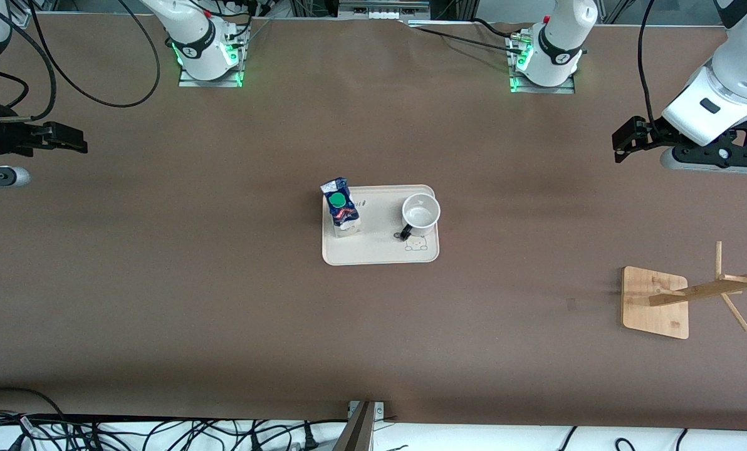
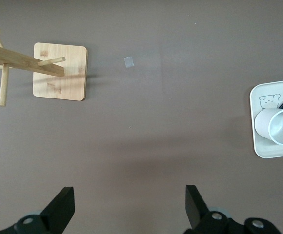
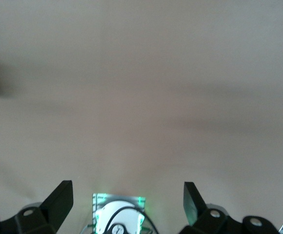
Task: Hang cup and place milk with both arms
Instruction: 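Reach the right gripper toward the milk carton on the tray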
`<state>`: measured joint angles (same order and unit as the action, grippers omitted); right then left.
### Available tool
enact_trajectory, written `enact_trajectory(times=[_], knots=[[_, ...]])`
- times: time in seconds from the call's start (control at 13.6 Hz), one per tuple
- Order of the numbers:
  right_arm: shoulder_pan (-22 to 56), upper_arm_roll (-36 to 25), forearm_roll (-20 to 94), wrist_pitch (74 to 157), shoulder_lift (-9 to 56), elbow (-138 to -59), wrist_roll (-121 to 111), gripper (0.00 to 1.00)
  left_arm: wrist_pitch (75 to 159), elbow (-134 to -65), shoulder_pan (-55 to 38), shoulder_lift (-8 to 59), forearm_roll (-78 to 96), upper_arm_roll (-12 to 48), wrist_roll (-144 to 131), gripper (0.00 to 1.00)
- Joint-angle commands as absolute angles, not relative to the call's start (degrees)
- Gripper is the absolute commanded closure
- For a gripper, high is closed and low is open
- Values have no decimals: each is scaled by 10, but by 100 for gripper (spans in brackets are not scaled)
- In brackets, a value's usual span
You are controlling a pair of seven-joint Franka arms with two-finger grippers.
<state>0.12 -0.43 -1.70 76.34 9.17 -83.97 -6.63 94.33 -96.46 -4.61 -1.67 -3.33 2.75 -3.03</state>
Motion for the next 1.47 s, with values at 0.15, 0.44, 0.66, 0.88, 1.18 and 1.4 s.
enact_trajectory(times=[0.15, 0.44, 0.66, 0.88, 1.18, 1.4], knots=[[60, 3, 18, 789, 158, -826, -66, 0, 931, -948, -46, -10, -26, 28, -34, 0], [81, 6, 91, 838, 201, -824, -65, 0, 931, -948, -46, -10, -26, 28, -34, 0], [130, 6, 104, 888, 206, -824, -26, 0, 931, -948, -46, -10, -26, 28, -34, 0], [155, 7, 156, 934, 216, -824, 46, 0, 931, -948, -46, -10, -26, 28, -33, 0], [234, 7, 137, 970, 238, -824, 90, 0, 931, -948, -45, -9, -25, 28, -29, 0], [272, 7, 132, 983, 241, -824, 113, 0, 926, -948, -43, -9, -24, 27, -26, 0]])
